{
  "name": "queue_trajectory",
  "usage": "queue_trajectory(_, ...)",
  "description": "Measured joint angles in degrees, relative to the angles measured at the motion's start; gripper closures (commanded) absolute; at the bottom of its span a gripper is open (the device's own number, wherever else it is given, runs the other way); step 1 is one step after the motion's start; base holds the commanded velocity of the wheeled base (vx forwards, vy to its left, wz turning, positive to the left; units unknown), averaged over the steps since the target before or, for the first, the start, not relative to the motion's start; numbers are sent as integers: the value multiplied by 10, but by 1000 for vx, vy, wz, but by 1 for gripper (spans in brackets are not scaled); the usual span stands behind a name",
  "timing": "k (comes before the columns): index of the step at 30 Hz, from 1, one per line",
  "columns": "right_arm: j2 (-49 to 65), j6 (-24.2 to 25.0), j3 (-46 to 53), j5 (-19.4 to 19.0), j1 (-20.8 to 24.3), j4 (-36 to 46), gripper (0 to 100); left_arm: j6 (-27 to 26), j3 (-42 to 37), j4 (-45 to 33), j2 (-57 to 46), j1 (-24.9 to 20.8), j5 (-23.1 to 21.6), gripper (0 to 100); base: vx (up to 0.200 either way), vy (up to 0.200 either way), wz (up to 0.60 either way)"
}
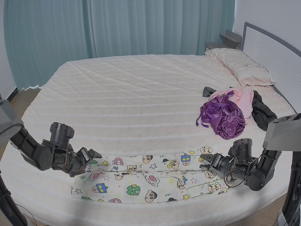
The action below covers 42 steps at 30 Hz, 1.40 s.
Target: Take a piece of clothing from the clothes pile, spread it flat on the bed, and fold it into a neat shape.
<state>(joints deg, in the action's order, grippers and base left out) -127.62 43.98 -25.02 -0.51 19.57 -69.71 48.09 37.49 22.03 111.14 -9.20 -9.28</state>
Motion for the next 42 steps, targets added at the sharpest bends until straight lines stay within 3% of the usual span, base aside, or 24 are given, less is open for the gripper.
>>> queue_trajectory(5, 15, -1, 7, 0, 0, 1, 0, -77, -2, -63, -60, 17, -2, 0, 0, 0, 0)
queue_trajectory(12, 27, -1, 13, 2, -1, 0, 0, -188, -10, -76, -88, 87, -7, 0, 0, 0, 0)
queue_trajectory(20, 31, -2, 15, 3, -1, 0, 0, -277, -16, -74, -68, 147, -75, 0, 0, 0, 0)
queue_trajectory(32, 31, -2, 16, 3, -1, 0, 0, -323, -17, -8, 7, 158, -84, 0, 0, 0, 0)
queue_trajectory(42, 31, -2, 16, 3, -4, 0, 0, -339, -15, 28, 78, 119, -79, 0, 0, 0, 0)
